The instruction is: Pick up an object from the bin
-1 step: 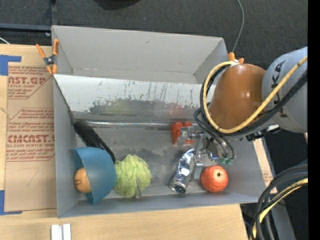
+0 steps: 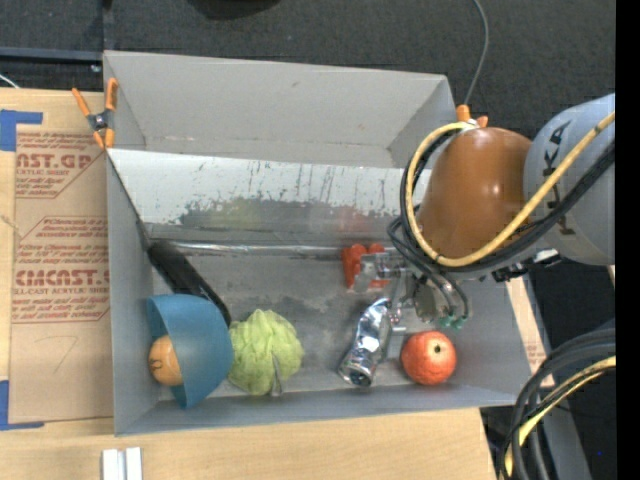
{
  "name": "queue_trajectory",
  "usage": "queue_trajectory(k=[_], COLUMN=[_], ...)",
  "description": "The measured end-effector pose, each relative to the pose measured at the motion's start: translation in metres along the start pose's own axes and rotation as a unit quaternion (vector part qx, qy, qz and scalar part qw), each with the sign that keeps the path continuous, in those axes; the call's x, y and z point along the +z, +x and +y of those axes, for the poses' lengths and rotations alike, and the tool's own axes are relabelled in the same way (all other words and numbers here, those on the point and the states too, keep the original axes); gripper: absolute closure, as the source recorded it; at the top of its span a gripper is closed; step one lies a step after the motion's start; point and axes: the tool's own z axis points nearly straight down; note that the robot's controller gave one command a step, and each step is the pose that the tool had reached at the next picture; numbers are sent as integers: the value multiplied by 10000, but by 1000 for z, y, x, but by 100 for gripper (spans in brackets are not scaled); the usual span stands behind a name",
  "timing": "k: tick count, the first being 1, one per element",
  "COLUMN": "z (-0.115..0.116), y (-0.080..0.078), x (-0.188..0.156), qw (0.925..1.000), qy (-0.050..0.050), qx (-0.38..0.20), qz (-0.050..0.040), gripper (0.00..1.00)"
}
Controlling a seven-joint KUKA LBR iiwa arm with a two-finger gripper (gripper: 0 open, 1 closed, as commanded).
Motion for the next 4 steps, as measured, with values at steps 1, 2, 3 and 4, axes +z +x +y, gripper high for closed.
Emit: queue_trajectory(k=[1, 2, 3, 4], z=[6, 45, 45, 1], y=[-14, -2, -2, -25], x=[39, 50, 50, -12], qw=[9571, 9998, 9998, 10000], qy=[0, -6, -6, -8], qx=[2897, 200, 200, -80], qz=[7, -3, -3, -18], gripper=[0, 100, 100, 100])
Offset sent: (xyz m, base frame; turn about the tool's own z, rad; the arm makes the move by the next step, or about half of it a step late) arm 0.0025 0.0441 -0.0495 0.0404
